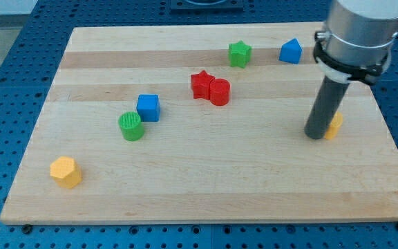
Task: Move your arm to the left side of the yellow hexagon
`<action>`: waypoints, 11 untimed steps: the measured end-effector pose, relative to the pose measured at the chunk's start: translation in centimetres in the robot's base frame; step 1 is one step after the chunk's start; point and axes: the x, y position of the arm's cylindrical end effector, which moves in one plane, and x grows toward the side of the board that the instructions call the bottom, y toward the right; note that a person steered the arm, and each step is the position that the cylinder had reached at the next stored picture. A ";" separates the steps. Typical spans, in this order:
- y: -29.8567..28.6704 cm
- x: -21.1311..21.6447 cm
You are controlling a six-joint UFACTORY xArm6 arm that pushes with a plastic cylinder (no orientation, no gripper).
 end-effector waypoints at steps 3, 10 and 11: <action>3.8 1.6; 4.6 -1.9; 4.4 -4.8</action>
